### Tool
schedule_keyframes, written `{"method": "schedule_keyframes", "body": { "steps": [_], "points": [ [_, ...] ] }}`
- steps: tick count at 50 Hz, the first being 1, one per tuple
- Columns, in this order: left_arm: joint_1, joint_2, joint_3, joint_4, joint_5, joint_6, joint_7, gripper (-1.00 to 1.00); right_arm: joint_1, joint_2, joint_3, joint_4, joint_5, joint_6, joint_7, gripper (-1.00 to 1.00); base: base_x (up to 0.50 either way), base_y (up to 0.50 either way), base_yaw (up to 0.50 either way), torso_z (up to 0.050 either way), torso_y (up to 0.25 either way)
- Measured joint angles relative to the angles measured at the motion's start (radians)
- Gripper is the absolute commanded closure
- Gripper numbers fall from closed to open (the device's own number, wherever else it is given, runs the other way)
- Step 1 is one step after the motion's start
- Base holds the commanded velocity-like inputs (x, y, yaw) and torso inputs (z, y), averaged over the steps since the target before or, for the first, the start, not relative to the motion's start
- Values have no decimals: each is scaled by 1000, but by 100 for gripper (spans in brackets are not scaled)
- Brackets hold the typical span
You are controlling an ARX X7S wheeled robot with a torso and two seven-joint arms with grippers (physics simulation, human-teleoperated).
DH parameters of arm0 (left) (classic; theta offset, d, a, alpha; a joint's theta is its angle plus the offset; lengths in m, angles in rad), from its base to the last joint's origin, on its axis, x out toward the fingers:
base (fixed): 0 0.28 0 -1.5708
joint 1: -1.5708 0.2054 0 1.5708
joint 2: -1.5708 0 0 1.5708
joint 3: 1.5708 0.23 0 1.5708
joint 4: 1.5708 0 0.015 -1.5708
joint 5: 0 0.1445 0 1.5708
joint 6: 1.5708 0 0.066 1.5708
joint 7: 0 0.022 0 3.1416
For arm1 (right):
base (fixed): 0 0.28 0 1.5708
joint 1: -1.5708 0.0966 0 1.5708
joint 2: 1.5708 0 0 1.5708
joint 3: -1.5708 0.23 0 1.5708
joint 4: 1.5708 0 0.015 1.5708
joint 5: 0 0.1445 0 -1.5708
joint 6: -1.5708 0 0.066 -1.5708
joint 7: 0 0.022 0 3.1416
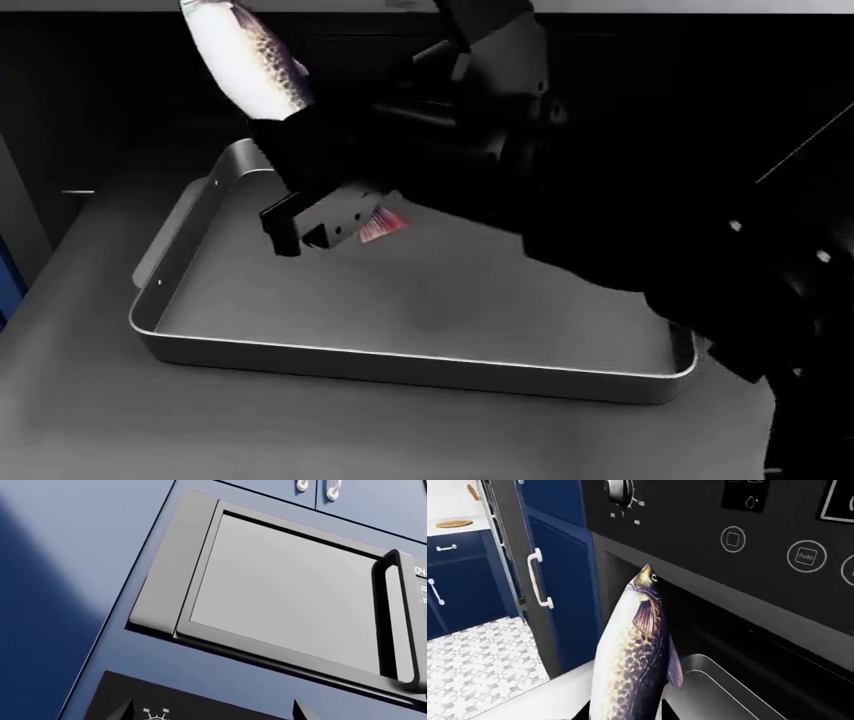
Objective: Pick the fish from the top rack in the oven and place it on the plate on the counter.
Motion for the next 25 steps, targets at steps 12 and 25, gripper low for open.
{"method": "schedule_keyframes", "body": {
  "steps": [12,25],
  "points": [
    [-49,-4,46,0,3,25,0,-100,22,46,170,-251,327,67,314,100,0,0,0,0,0],
    [-60,7,46,0,-2,16,0,-100,103,80,278,-434,523,38,615,100,0,0,0,0,0]
  ]
}}
